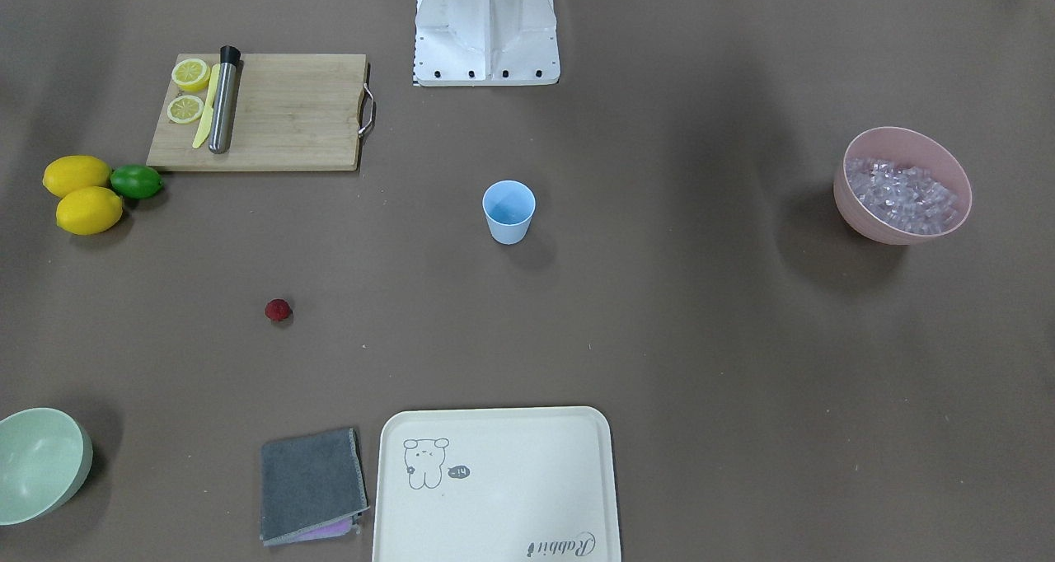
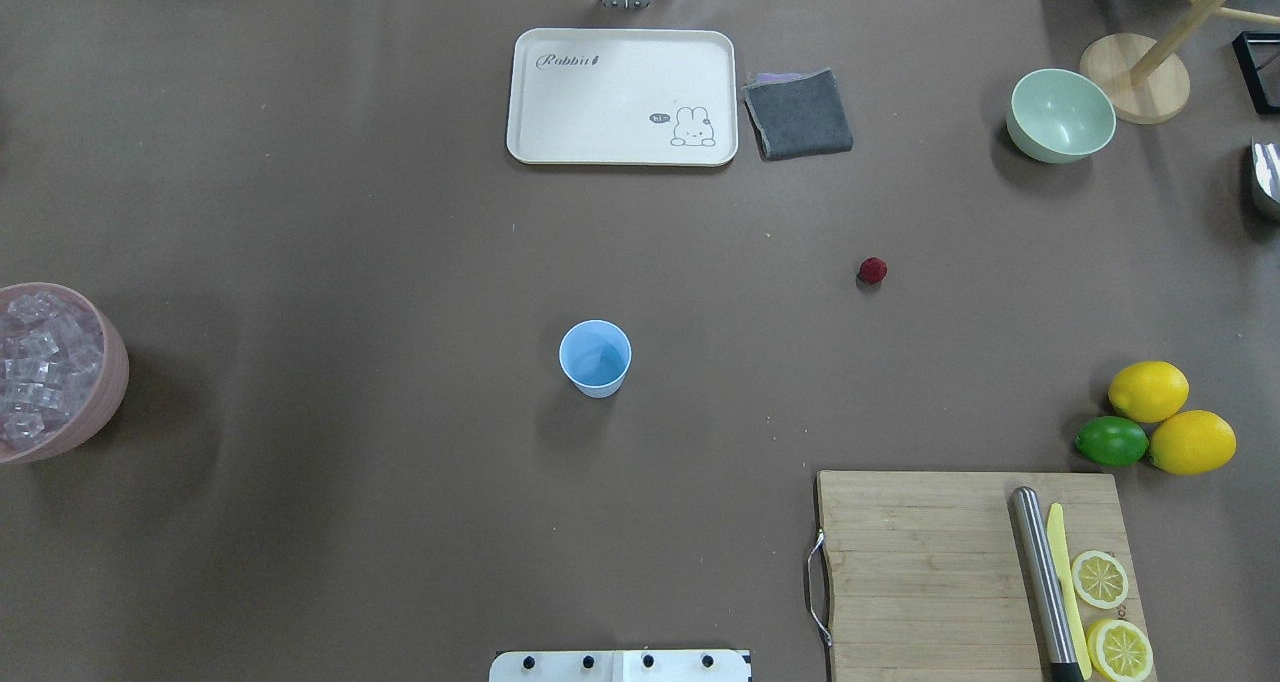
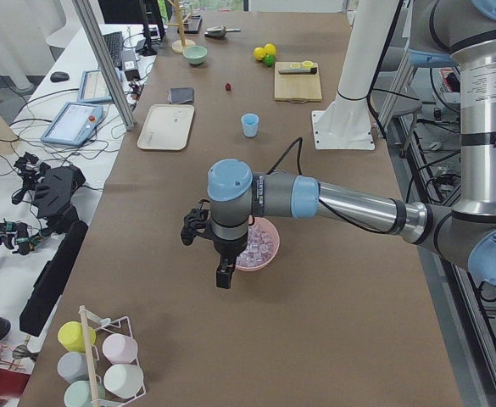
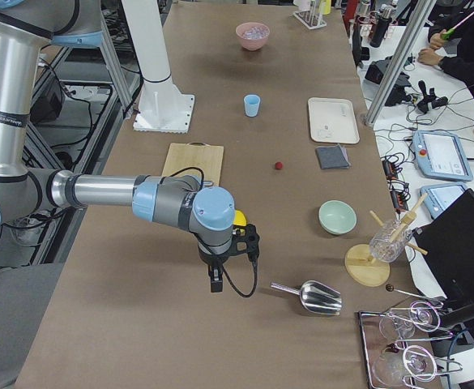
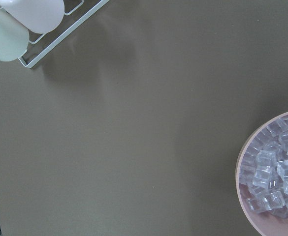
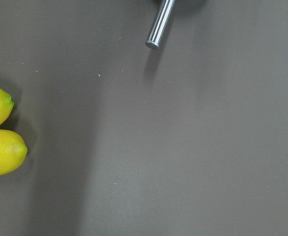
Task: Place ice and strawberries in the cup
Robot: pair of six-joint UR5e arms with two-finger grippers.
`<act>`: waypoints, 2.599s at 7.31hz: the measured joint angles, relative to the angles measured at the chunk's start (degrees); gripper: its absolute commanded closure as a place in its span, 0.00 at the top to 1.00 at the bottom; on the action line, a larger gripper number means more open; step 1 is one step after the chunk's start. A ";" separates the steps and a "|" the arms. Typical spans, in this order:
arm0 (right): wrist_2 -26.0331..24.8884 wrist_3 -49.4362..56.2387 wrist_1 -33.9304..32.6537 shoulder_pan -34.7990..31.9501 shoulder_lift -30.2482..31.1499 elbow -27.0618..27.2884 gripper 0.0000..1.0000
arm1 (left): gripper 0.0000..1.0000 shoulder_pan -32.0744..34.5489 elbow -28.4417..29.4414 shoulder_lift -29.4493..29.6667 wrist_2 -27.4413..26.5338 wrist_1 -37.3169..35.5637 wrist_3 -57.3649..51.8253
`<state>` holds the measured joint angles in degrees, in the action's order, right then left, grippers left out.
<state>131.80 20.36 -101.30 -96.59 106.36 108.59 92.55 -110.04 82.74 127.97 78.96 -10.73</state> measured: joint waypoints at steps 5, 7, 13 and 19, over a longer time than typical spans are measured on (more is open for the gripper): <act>1.46 -0.11 2.11 0.08 -0.17 0.13 1.00 | 0.97 -0.23 0.39 -0.31 -0.01 0.23 0.02; 1.50 -0.07 2.23 0.08 -0.19 0.19 1.00 | 0.97 -0.33 0.94 -0.31 0.06 0.37 0.12; 1.42 -0.10 2.25 0.06 0.04 0.77 1.00 | 0.97 -0.42 0.96 -0.42 0.06 2.42 -0.32; 2.58 -0.17 2.23 0.03 0.31 1.00 1.00 | 0.97 -0.44 0.78 -1.55 0.09 2.88 0.03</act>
<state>134.38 20.19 -99.07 -96.56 106.67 109.59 92.11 -109.27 81.19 128.05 81.84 -10.70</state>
